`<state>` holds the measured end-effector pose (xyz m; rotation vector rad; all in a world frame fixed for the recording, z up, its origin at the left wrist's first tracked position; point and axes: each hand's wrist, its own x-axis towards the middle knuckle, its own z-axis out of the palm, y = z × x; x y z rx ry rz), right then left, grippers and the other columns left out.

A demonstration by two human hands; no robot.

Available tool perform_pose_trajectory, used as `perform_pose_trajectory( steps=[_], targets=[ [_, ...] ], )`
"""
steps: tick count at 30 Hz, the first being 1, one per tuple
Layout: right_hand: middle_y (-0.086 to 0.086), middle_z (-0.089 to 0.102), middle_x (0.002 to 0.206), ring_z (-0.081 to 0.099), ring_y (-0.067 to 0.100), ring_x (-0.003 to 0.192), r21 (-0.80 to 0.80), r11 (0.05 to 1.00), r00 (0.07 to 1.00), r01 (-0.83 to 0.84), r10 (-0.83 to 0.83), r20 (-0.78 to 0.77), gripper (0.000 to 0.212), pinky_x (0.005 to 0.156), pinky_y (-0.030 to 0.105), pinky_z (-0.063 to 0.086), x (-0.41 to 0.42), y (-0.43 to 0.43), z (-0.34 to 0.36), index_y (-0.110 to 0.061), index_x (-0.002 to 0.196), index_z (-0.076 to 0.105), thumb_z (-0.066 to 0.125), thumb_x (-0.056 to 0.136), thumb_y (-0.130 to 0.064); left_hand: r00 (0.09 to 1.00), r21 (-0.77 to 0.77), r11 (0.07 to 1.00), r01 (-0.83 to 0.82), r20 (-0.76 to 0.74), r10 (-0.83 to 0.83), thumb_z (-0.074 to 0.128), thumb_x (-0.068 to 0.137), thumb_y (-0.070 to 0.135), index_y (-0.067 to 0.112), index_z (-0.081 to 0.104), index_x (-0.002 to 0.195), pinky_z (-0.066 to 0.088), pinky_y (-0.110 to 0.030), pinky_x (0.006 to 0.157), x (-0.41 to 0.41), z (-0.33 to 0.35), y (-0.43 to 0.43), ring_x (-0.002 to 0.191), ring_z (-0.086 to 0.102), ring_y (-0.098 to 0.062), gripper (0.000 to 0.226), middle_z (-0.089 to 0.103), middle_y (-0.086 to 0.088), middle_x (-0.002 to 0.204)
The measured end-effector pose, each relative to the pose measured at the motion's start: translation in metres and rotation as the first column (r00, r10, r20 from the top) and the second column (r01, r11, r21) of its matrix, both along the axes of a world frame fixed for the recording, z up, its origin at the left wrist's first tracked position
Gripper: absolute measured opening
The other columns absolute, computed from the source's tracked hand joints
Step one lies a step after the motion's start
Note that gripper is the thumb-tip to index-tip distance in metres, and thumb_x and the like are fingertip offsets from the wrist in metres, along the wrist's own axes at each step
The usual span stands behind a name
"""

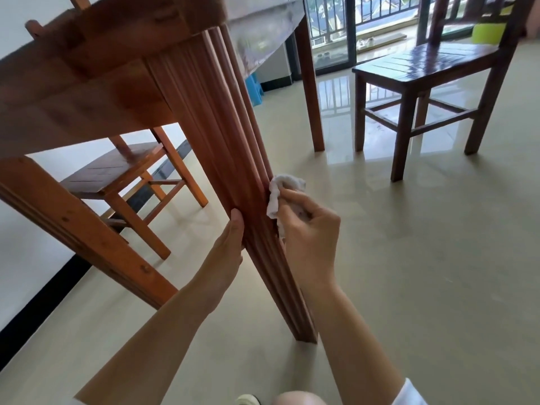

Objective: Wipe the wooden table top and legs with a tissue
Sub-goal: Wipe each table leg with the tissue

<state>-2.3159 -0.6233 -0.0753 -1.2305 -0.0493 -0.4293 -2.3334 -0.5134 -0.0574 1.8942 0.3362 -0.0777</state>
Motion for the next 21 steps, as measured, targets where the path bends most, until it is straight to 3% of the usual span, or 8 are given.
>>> perform_pose_trajectory(
  steps=[2,5,8,9,12,15,19,21],
  targets=[
    [-0.005,0.065,0.071,0.06,0.01,0.06,0.007,0.998,0.998,0.057,-0.057,-0.001,0.017,0.055,0.024,0.051,0.006,-0.009,0.016,-0.015,0.098,0.071,0.071,0.082,-0.009,1.0,0.034,0.999,-0.011,0.025,0.01,0.017,0.09,0.056,0.027,0.028,0.144,0.026,-0.037,0.112,-0.002,-0.001,-0.004,0.137,0.034,-0.019,0.062,0.037,0.005,0.146],
    [-0.003,0.061,0.111,0.062,0.007,0.097,-0.089,0.983,0.98,0.158,-0.145,0.136,0.039,0.077,0.013,0.053,0.013,-0.003,0.054,-0.016,0.12,0.058,0.071,0.082,-0.017,0.999,0.037,0.999,-0.03,0.039,0.028,0.016,0.082,0.061,0.029,0.025,0.145,0.024,-0.037,0.113,0.0,-0.004,-0.008,0.139,0.031,-0.017,0.072,0.032,0.008,0.15],
    [0.0,0.059,0.126,0.055,0.015,0.114,-0.137,0.987,0.974,0.082,-0.05,0.221,0.038,0.09,0.033,0.054,0.017,0.017,0.059,-0.015,0.128,0.057,0.055,0.091,-0.023,0.997,-0.002,0.998,-0.066,0.046,0.066,0.018,0.092,0.051,0.023,0.024,0.145,0.021,-0.036,0.114,0.003,-0.01,-0.006,0.139,0.028,-0.013,0.06,0.028,0.009,0.15],
    [0.0,0.06,0.125,0.054,0.015,0.114,-0.157,0.985,0.975,0.075,-0.04,0.218,0.037,0.093,0.034,0.053,0.017,0.02,0.05,-0.015,0.128,0.058,0.051,0.093,-0.023,0.996,-0.004,0.998,-0.066,0.064,0.066,0.021,0.091,0.053,0.021,0.025,0.145,0.021,-0.036,0.114,0.003,-0.011,-0.006,0.137,0.029,-0.012,0.063,0.03,0.008,0.149],
    [-0.002,0.065,0.119,0.055,0.01,0.112,-0.146,0.989,0.993,0.022,-0.006,0.114,0.031,0.097,0.021,0.047,0.008,0.018,-0.004,-0.015,0.125,0.062,0.05,0.096,-0.016,0.993,-0.033,0.999,-0.031,0.11,0.034,0.023,0.074,0.07,0.027,0.027,0.145,0.024,-0.042,0.115,-0.001,-0.013,-0.006,0.137,0.033,-0.015,0.083,0.036,0.006,0.148],
    [-0.005,0.069,0.101,0.062,0.007,0.096,-0.104,0.994,0.997,-0.035,0.027,-0.078,0.027,0.082,0.017,0.048,-0.008,0.013,-0.064,-0.015,0.113,0.07,0.051,0.095,-0.008,0.993,-0.007,0.998,-0.057,0.102,0.057,0.015,0.089,0.059,0.028,0.026,0.145,0.031,-0.036,0.109,-0.001,-0.015,-0.009,0.136,0.036,-0.017,0.065,0.037,0.005,0.147],
    [-0.006,0.067,0.067,0.056,0.005,0.058,-0.219,0.965,0.932,-0.141,0.055,-0.358,0.023,0.062,0.03,0.045,-0.011,0.0,-0.116,-0.025,0.086,0.075,0.058,0.088,-0.011,0.989,-0.002,0.993,-0.119,0.088,0.119,0.016,0.092,0.056,0.029,0.022,0.146,0.03,-0.034,0.109,-0.003,-0.017,-0.017,0.136,0.035,-0.018,0.061,0.034,0.005,0.149],
    [-0.009,0.068,0.062,0.056,0.003,0.054,-0.102,0.98,0.89,-0.168,0.107,-0.443,0.025,0.064,0.031,0.047,-0.007,-0.013,-0.117,-0.033,0.075,0.076,0.064,0.084,-0.013,0.989,0.032,0.99,-0.136,0.069,0.134,0.016,0.091,0.057,0.031,0.019,0.147,0.028,-0.035,0.11,-0.006,-0.02,-0.021,0.137,0.033,-0.018,0.061,0.033,0.006,0.149]
  ],
)
